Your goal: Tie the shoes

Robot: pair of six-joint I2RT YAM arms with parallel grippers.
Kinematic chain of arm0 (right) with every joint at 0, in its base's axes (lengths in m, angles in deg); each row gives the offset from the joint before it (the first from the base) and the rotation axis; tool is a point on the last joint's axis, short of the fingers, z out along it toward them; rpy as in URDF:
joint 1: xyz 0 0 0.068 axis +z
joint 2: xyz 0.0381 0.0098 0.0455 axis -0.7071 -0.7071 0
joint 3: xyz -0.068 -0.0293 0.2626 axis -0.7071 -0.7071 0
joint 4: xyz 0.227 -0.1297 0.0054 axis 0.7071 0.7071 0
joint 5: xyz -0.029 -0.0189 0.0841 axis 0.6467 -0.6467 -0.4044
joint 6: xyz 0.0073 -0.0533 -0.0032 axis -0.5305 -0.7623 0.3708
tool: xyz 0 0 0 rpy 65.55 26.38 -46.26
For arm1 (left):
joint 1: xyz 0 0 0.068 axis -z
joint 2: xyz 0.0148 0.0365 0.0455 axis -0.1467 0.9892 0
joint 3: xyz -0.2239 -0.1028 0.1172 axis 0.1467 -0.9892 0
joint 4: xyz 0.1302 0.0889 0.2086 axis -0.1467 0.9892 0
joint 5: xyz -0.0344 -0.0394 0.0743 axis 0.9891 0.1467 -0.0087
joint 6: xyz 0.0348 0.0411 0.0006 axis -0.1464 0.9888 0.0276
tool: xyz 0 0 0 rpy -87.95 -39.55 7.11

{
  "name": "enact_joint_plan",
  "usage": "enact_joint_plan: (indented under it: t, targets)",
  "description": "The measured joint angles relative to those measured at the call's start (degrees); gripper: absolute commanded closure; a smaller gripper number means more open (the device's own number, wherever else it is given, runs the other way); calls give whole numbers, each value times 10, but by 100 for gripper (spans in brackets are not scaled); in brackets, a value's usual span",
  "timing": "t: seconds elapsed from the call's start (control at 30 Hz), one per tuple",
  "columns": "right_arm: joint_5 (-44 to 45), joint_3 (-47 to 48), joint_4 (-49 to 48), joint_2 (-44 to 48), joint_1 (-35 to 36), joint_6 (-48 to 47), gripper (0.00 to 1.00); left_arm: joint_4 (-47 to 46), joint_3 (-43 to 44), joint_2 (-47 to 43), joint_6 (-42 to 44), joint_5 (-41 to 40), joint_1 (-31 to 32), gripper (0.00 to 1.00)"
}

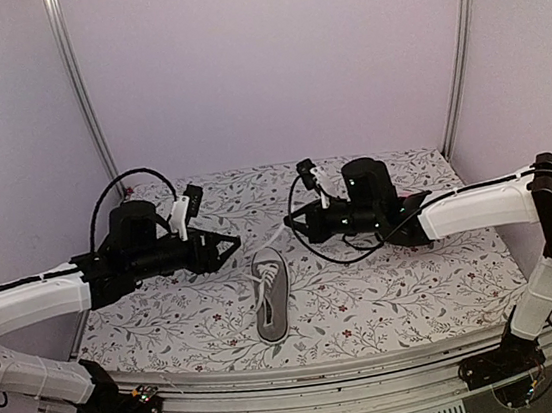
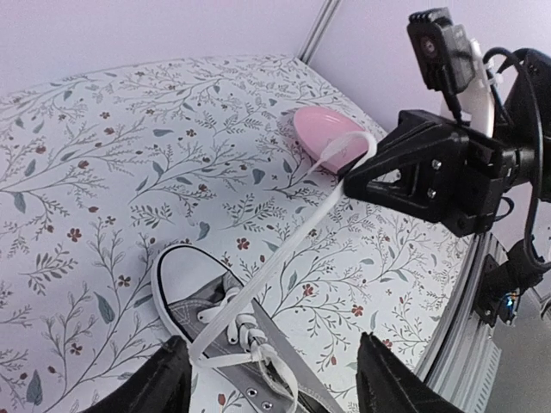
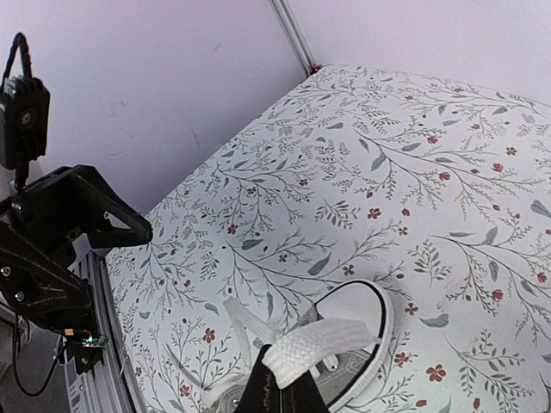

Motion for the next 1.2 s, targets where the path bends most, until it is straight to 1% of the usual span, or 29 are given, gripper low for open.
enact_joint_plan:
  t: [0.1, 0.2, 0.37, 0.47, 0.53, 0.67, 0.83, 0.87, 0.9, 1.07, 1.2]
  targets:
    - [18, -30, -2, 22, -11, 11, 98, -14, -29, -4, -21, -28, 6, 48]
    - [37, -56, -3, 42, -21, 22, 98, -24, -30, 38, -39, -45, 30, 51]
    - [64, -92, -2, 72, -43, 38, 98, -16, -9, 135, -60, -70, 82, 48]
    - [75, -105, -1, 86, -51, 42, 98, -5, 2, 163, -66, -78, 97, 45]
    - [79, -110, -1, 93, -56, 43, 98, 0, 6, 172, -70, -84, 102, 46]
    - [87, -114, 0, 105, -58, 43, 98, 7, 8, 179, -77, -93, 105, 58]
    - [91, -115, 0, 112, -58, 43, 98, 15, 10, 189, -81, -102, 106, 79]
    - [92, -117, 0, 113, -58, 43, 98, 17, 12, 190, -83, -103, 106, 86]
    - [92, -119, 1, 115, -58, 43, 98, 19, 13, 191, -82, -105, 107, 90]
    - [110, -130, 9, 130, -59, 43, 98, 28, 17, 191, -86, -117, 108, 100]
    - [148, -143, 33, 166, -60, 43, 98, 33, 17, 191, -89, -127, 108, 100]
